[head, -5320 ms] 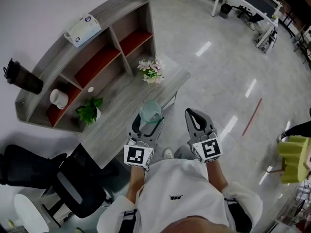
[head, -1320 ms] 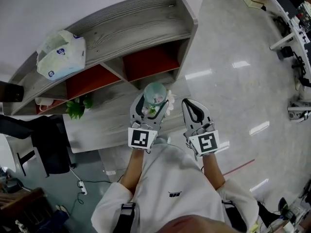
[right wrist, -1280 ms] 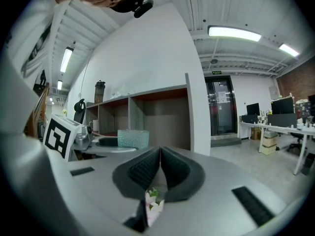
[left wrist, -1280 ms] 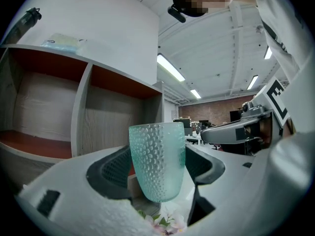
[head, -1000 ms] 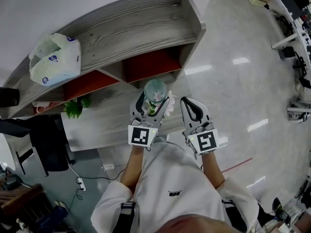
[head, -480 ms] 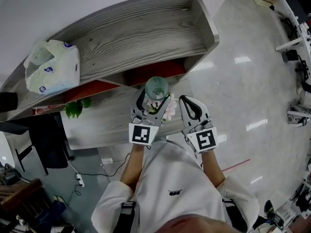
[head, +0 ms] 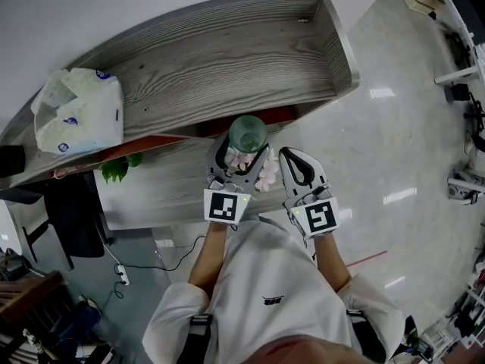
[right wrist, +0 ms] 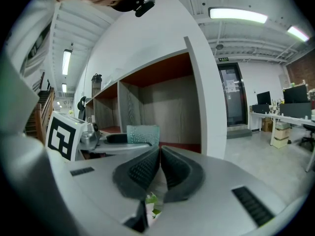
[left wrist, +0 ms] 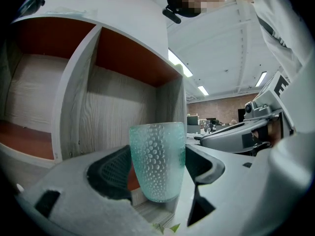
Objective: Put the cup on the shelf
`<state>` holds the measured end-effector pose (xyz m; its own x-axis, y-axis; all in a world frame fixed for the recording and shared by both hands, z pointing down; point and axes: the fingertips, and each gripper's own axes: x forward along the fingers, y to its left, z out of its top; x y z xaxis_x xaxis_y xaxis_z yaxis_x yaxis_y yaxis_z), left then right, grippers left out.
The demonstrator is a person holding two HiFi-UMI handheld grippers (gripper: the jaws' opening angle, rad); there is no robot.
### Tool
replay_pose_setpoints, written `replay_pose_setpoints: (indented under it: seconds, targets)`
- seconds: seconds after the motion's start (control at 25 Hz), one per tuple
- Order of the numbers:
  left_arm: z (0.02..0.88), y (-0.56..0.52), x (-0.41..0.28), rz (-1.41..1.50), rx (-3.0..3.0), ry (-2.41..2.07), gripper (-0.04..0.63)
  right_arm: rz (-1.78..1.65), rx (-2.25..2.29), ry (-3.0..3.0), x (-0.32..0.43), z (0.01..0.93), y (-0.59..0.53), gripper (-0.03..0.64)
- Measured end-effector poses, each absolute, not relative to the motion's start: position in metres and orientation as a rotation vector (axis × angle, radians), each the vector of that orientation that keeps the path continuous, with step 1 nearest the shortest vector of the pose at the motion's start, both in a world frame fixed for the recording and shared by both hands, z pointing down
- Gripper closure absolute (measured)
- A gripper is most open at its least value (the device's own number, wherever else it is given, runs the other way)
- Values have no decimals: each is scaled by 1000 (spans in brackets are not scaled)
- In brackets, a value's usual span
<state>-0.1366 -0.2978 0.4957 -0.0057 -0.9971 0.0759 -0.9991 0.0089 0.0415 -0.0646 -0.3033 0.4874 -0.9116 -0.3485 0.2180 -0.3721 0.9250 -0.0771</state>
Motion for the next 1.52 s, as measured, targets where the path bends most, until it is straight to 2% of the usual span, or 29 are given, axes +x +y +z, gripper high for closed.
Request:
replay_pose_setpoints:
  seconds: [0.64, 1.52]
  targets:
    - [504, -319, -147, 30, 2130, -2212, 237, 185, 507, -2869, -74, 499, -316, 585]
    - [509, -343, -162, 178, 2116, -2271, 236, 170, 501, -2879, -88, 499, -326, 586]
